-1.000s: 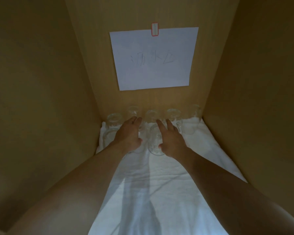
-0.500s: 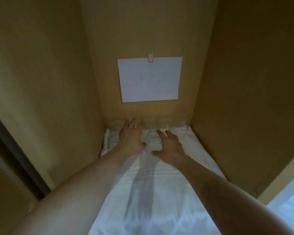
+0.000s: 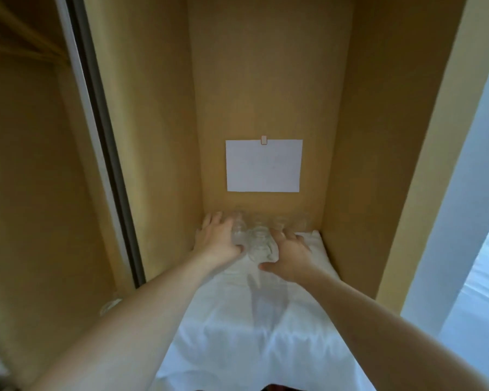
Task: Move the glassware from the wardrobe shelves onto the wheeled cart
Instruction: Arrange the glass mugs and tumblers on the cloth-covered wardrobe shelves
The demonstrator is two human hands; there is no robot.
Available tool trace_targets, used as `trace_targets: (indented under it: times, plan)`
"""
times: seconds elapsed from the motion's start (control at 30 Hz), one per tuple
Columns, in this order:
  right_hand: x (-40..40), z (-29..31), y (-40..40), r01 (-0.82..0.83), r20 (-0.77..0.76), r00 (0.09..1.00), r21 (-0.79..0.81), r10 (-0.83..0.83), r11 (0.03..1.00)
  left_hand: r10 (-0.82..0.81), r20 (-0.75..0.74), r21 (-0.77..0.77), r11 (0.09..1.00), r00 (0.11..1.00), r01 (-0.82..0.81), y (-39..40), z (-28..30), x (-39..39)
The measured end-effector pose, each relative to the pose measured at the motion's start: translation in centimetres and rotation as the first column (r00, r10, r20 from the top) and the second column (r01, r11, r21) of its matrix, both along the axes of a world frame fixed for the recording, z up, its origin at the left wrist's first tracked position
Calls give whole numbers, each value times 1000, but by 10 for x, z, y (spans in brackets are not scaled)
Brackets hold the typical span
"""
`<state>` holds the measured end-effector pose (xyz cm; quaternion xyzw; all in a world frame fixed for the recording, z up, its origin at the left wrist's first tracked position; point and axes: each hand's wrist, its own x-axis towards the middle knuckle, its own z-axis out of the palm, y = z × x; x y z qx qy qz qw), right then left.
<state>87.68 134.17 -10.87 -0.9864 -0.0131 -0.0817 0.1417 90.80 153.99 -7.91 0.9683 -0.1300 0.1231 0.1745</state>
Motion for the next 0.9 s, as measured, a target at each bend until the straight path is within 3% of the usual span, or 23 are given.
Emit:
trace_targets:
  times: [0.2,0.5,0.9]
  plan:
    - [-36,21,37,-111,6,994,30,111,993,41,-46,33,999,998,-39,37,8,-66]
    - [-84,41,137,-268,72,962,59,263,962,178,9,134,975,984,-178,132,29,-142]
    - [-110,33,322,-338,31,941,60,336,939,245,24,145,958,969,-246,316,16,-182]
